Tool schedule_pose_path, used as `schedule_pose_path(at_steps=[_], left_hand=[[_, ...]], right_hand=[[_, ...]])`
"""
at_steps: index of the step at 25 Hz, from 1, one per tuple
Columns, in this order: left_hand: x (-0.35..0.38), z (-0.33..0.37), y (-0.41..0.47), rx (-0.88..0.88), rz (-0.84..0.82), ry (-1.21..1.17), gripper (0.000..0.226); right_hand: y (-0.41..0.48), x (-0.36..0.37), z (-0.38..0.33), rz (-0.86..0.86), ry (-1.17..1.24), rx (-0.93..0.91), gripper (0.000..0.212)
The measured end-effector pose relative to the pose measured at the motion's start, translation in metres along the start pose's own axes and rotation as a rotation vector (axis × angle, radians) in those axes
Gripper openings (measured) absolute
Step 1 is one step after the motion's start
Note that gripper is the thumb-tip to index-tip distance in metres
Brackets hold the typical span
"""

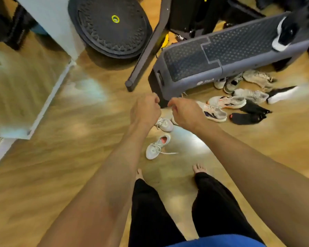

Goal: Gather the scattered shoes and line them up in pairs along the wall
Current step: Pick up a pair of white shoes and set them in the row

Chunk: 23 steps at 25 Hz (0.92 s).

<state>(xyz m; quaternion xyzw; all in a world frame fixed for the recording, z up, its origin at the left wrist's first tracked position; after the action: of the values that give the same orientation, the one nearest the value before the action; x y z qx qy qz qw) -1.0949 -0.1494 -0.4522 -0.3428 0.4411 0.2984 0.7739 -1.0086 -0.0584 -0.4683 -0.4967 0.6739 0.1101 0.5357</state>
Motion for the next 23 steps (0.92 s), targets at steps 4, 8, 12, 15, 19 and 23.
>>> schedule_pose_path(at_steps=[4,8,12,15,19,23], left_hand=[[0.074,-0.056,0.046,0.065,-0.077,0.015,0.023],[0.181,-0.117,0.083,0.134,-0.126,0.066,0.024],[0.335,-0.172,0.104,0.211,-0.245,0.112,0.029],[0.437,-0.216,0.129,0.223,-0.269,0.150,0.041],[0.526,-0.242,0.185,0.363,-0.134,0.296,0.057],[0.547,-0.235,0.245,0.494,-0.081,0.603,0.054]], right_hand=[[0.031,0.062,0.003,0.079,0.077,0.089,0.028],[0.076,0.176,0.023,0.034,0.114,0.073,0.028],[0.116,0.316,0.093,-0.096,0.046,0.166,0.024],[0.145,0.407,0.143,-0.183,-0.062,0.200,0.021],[0.193,0.494,0.189,-0.175,-0.289,0.118,0.029],[0.204,0.544,0.225,-0.346,-0.626,0.200,0.037]])
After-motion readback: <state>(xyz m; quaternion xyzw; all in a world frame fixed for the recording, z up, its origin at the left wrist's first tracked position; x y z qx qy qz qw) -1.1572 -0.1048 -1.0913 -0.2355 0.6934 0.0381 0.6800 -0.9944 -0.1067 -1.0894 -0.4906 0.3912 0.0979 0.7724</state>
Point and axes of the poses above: each hand's wrist, its own y-axis towards the middle knuckle, its own x-axis out of the palm, z = x × y, the point moved 7 cm from there along y, towards the middle knuckle, and after that the axes turned 3 degrees about y, right-handed, at the moved point
